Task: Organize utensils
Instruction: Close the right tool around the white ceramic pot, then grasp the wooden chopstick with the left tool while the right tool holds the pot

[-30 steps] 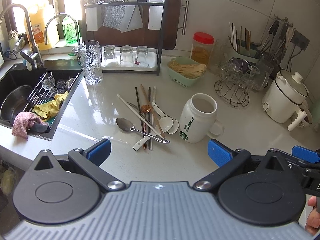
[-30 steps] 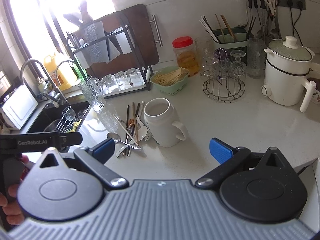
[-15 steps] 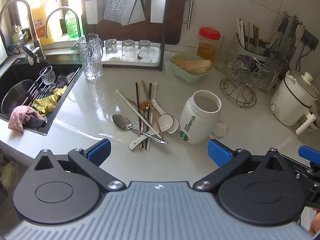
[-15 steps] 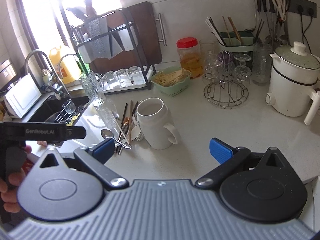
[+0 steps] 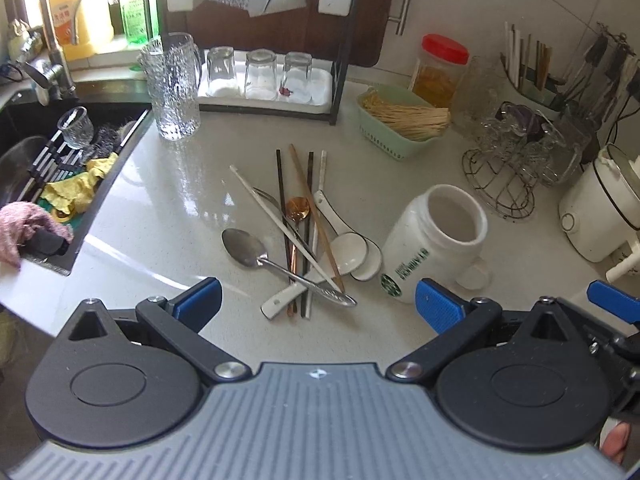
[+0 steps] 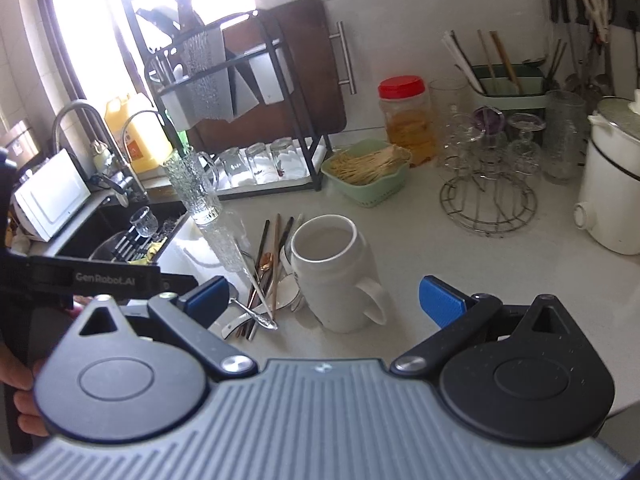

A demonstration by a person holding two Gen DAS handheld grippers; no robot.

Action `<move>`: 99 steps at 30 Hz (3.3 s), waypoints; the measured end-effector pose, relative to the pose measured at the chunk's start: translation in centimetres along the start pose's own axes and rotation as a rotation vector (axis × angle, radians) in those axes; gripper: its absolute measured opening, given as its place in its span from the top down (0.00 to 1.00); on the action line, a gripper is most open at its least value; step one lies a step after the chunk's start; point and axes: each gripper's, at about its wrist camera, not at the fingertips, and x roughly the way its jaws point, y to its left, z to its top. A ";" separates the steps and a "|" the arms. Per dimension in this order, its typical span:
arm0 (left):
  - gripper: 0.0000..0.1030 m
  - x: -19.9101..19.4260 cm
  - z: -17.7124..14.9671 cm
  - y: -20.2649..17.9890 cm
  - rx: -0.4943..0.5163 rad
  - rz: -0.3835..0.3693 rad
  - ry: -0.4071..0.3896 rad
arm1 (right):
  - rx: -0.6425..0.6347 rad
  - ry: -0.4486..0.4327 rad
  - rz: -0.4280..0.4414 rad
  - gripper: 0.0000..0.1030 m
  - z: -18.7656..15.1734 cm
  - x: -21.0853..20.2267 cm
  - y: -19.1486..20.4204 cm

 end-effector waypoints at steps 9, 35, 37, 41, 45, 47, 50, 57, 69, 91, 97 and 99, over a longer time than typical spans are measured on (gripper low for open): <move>0.00 6.1 3.5 4.1 -0.020 -0.074 0.076 | -0.030 0.054 -0.086 0.00 0.4 5.5 1.6; 0.00 16.0 10.6 6.0 0.048 -0.211 0.200 | 0.036 0.155 -0.267 0.00 1.7 15.0 2.5; 0.00 16.6 11.0 6.3 0.039 -0.226 0.205 | 0.051 0.154 -0.273 0.00 1.8 15.5 2.4; 0.00 18.1 11.9 6.5 0.024 -0.241 0.219 | 0.077 0.169 -0.294 0.05 2.1 16.7 2.1; 0.03 19.2 12.6 6.4 0.021 -0.260 0.225 | 0.076 0.191 -0.296 0.13 2.1 17.4 2.1; 0.10 19.9 12.9 6.2 0.018 -0.261 0.234 | 0.066 0.199 -0.299 0.12 2.1 17.6 2.2; 0.16 21.1 13.3 5.9 0.003 -0.269 0.250 | 0.067 0.208 -0.295 0.12 2.2 17.6 2.2; 0.40 24.1 14.5 5.0 -0.018 -0.256 0.298 | 0.060 0.228 -0.287 0.12 2.3 17.6 2.1; 0.76 26.1 16.2 3.9 0.034 -0.166 0.286 | 0.078 0.244 -0.301 0.13 2.3 17.5 2.0; 0.79 27.4 15.7 4.0 0.012 -0.124 0.270 | 0.083 0.267 -0.321 0.12 2.3 17.5 2.1; 0.89 27.6 15.6 3.5 0.018 -0.134 0.261 | 0.037 0.290 -0.278 0.01 2.1 17.2 2.2; 0.90 27.5 15.5 3.3 0.024 -0.125 0.249 | 0.034 0.288 -0.258 0.01 2.1 17.0 1.9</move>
